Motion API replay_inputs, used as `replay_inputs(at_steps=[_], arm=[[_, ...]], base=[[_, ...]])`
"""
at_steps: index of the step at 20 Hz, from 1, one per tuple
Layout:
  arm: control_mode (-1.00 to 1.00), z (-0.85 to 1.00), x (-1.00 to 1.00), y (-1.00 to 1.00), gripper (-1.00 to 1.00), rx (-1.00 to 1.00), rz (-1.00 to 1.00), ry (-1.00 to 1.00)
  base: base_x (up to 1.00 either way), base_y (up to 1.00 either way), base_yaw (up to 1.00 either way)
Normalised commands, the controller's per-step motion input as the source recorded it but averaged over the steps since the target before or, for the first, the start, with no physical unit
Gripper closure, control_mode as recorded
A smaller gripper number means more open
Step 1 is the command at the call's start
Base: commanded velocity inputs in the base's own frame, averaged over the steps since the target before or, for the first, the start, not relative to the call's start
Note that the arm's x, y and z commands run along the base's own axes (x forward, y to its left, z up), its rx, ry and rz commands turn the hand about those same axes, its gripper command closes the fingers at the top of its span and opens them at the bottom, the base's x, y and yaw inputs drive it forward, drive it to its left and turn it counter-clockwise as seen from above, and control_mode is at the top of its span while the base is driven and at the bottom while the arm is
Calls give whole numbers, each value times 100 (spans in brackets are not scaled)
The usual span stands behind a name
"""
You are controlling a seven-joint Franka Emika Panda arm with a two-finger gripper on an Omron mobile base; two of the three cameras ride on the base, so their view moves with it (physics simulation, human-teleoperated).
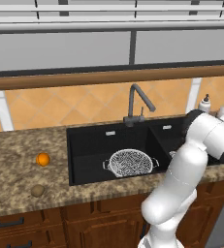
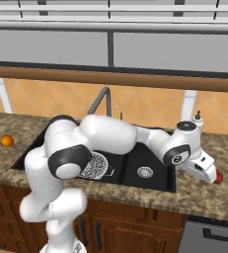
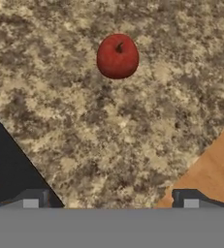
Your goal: Put the colander in the sink, put the kiwi, orange, apple in the colander, and turn on the sink faucet and pour water over the colander.
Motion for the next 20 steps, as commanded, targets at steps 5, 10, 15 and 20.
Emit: replay_inputs(at_steps=[5,10,15,20], arm=[[-100,-22,35,-55,-100,9,-3,0],[-100,-9,24,-39,-100,1,0,-4],[-100,32,17,-37,-100,7,-4,1],[-100,49,16,-29,-100,11,-3,13]], base=[[0,0,0],[0,0,0],[0,0,0],[0,0,0]])
